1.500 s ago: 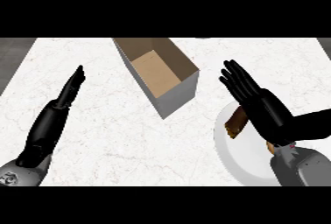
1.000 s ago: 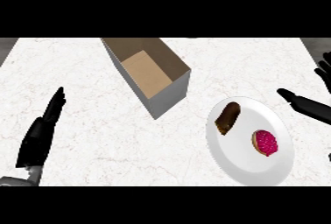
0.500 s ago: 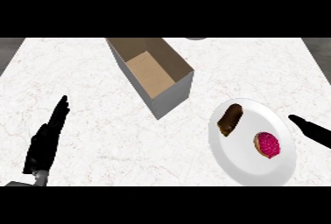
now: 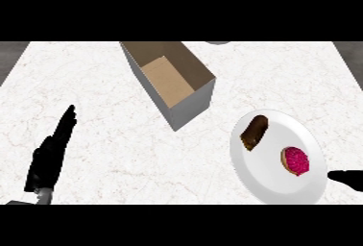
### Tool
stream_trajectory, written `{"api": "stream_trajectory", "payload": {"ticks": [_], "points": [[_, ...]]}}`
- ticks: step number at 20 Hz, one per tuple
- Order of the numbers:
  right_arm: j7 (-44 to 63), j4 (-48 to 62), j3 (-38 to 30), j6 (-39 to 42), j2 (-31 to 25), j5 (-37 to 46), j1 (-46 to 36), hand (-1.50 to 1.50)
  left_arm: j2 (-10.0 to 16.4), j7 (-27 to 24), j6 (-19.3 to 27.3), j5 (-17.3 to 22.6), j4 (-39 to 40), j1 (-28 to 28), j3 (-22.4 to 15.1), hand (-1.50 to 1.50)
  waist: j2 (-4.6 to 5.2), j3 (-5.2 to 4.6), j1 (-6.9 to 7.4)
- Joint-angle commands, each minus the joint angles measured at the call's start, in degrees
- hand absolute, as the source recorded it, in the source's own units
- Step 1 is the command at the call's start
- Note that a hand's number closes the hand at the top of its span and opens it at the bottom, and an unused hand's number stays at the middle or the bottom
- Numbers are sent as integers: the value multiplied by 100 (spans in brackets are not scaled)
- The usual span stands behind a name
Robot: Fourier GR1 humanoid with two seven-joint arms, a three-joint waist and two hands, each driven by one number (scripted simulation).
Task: Pick the cupcake from the plate and place it in the cardboard box
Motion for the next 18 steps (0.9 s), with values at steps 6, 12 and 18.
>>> {"api": "stream_trajectory", "payload": {"ticks": [6, 12, 18], "points": [[2534, -844, 632, 1520, -331, -784, -807, -150, -24, 6, -208, -46, 194, -243, 174, 0, 28, 25, 105], [3088, -494, 904, 1478, 209, -269, -1316, -150, -195, -104, -309, -230, 285, -128, 205, 0, 21, 29, 69], [3501, -257, 1277, 1579, 590, 102, -1579, -150, -380, 163, -163, -358, 10, -22, 168, 0, 19, 30, 79]]}}
